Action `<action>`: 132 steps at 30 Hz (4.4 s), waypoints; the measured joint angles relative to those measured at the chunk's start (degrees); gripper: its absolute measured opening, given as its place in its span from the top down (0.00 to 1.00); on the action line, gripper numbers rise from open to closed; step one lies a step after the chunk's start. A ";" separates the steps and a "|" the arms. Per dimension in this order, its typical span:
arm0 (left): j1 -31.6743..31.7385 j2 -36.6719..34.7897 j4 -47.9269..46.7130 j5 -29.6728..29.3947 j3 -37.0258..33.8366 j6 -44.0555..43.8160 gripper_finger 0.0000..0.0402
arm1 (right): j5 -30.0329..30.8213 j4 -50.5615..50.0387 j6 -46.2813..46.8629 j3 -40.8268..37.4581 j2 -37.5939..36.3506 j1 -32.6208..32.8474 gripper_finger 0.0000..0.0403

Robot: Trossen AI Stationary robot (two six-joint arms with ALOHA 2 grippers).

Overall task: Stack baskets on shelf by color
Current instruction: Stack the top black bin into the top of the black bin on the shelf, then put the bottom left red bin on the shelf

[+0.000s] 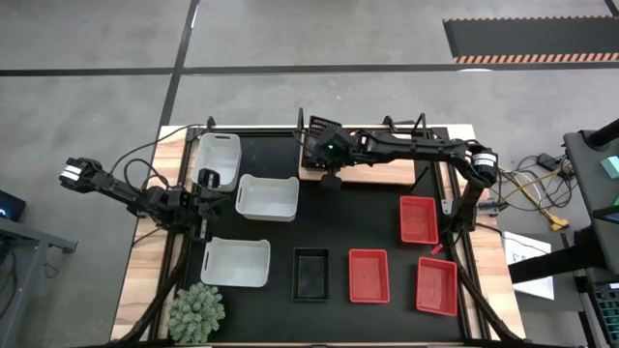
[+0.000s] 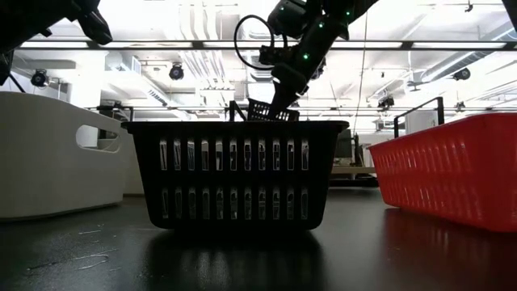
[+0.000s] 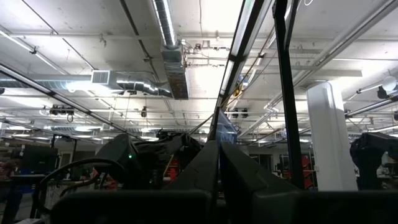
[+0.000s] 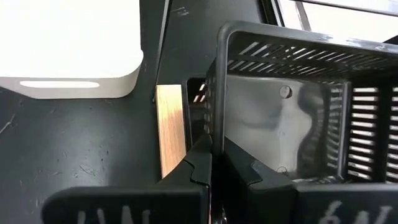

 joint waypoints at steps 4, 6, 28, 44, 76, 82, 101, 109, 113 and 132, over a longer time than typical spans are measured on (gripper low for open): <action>0.00 0.00 0.00 0.00 0.00 -0.02 1.00 | 0.00 0.03 0.02 -0.02 0.49 0.00 0.98; -0.01 0.00 0.00 0.00 0.00 -0.02 1.00 | 0.00 0.04 -0.37 -0.02 1.08 0.00 0.98; -0.01 -0.01 0.00 0.00 0.00 -0.06 1.00 | 0.00 -0.22 3.41 0.56 2.86 0.06 0.80; -0.01 0.00 0.00 0.00 0.00 1.50 1.00 | 2.77 -0.48 10.03 -0.20 -3.67 10.08 0.81; -0.01 -0.37 0.02 0.00 0.00 1.08 1.00 | -6.51 22.50 10.49 -13.46 -5.79 4.02 0.98; -0.01 -0.31 0.02 0.00 0.00 1.09 1.00 | -6.57 10.63 14.96 -13.55 -7.59 10.89 0.98; -0.01 -0.37 0.01 0.00 0.00 1.11 1.00 | -5.54 4.72 17.77 -14.53 -7.28 16.55 0.98; -0.01 -0.37 0.02 0.01 0.00 1.12 1.00 | -5.53 4.74 17.77 -14.53 -7.28 16.55 0.98; -0.01 -0.37 0.02 0.00 0.00 1.12 1.00 | -5.53 4.74 17.77 -14.53 -7.28 16.55 0.98; -0.01 -0.37 0.02 0.02 0.00 1.14 1.00 | -5.43 4.75 19.42 -14.66 -7.30 17.77 0.98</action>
